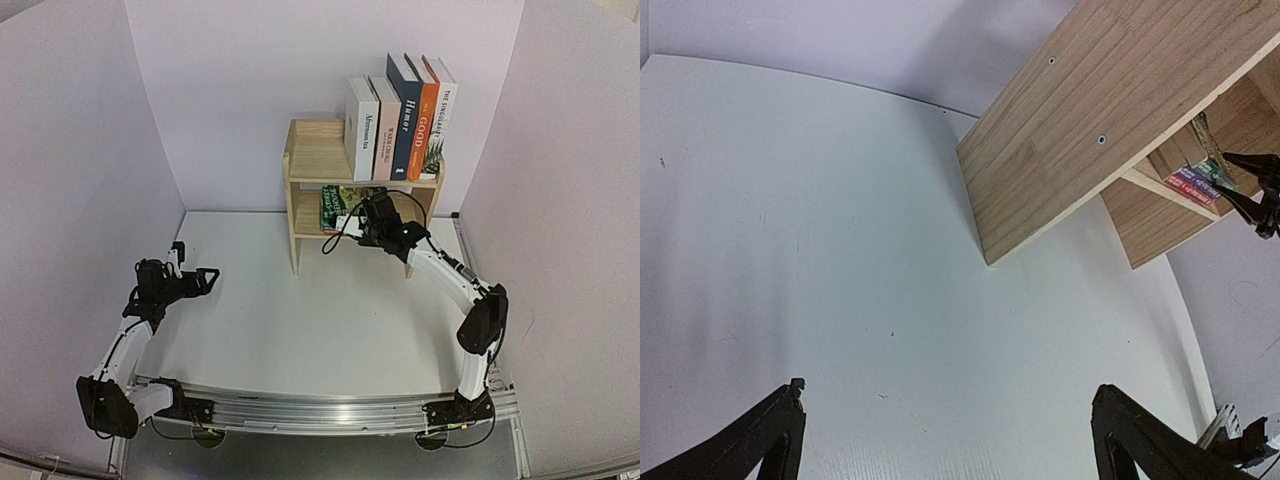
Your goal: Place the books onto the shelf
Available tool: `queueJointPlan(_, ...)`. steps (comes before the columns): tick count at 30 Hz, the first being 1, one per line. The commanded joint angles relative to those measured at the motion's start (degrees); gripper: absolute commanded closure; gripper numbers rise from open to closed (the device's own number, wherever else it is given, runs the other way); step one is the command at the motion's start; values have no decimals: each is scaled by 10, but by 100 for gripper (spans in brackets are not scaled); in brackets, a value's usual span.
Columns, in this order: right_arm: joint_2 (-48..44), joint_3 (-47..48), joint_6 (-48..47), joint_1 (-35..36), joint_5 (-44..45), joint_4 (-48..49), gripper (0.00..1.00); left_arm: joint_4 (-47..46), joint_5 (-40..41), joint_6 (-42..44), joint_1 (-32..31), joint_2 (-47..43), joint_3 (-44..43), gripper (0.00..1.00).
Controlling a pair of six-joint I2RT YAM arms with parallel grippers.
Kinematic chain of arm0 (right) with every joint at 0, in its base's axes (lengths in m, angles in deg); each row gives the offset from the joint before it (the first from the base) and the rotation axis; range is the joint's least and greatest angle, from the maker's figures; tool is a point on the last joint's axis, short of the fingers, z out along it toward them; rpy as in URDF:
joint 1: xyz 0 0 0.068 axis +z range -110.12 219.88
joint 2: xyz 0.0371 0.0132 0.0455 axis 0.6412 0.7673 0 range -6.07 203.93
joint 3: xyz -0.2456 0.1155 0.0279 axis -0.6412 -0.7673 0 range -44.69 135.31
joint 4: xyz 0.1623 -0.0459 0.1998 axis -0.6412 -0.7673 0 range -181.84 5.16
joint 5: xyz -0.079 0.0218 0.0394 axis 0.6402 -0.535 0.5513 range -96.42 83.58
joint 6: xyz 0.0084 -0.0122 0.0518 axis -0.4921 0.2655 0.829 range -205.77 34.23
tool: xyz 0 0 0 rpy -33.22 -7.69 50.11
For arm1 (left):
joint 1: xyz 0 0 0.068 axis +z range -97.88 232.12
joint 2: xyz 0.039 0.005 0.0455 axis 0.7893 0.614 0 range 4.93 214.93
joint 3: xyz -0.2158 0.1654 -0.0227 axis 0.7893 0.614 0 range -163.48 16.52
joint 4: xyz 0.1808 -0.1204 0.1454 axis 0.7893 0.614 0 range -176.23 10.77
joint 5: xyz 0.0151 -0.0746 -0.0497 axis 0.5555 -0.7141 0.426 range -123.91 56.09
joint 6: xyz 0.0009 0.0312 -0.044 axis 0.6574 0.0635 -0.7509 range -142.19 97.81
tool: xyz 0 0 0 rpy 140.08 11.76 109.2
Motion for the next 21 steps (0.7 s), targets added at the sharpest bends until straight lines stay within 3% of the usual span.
queueJointPlan(1, 1, 22, 8, -6, 0, 13, 56, -4, 1, 12, 1, -7, -12, 0)
queueJointPlan(7, -4, 19, 13, -2, 8, 13, 52, -2, 0, 13, 1, -7, -13, 0)
queueJointPlan(16, -35, 12, 47, 23, 20, 13, 33, 1, -7, 15, 1, -4, -13, 0)
queueJointPlan(21, -87, -55, 90, 59, 35, 15, 31, -5, -6, 36, 1, -7, -3, 0)
